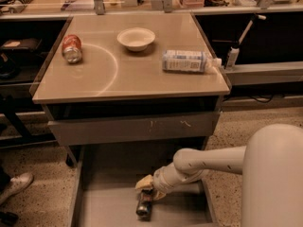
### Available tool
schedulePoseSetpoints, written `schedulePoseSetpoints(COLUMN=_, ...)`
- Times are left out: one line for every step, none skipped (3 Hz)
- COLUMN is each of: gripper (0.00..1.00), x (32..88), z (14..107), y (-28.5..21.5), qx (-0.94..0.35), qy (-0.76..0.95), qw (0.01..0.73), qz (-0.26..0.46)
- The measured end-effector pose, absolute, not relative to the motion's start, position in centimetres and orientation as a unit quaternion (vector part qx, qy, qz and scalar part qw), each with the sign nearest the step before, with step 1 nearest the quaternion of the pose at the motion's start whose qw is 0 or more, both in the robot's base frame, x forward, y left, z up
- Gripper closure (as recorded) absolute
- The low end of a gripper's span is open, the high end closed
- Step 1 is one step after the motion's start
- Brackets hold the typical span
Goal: Place redbull can into middle drawer
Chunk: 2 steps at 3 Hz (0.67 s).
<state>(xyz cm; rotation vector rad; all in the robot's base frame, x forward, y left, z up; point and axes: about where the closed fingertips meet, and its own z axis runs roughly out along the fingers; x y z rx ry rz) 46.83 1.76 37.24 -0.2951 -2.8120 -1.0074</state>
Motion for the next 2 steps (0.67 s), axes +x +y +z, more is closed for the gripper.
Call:
schedulePoseSetpoints(gripper=0.0, x=46.83, z=37.24, y=1.76, qx=-0.098, qy=-0.935, qw=0.07, qz=-0.335)
schedulePoseSetpoints(gripper=0.0, x=46.82, z=37.24, y=1.76, qx=-0.098, qy=-0.935, qw=0.07, qz=-0.335)
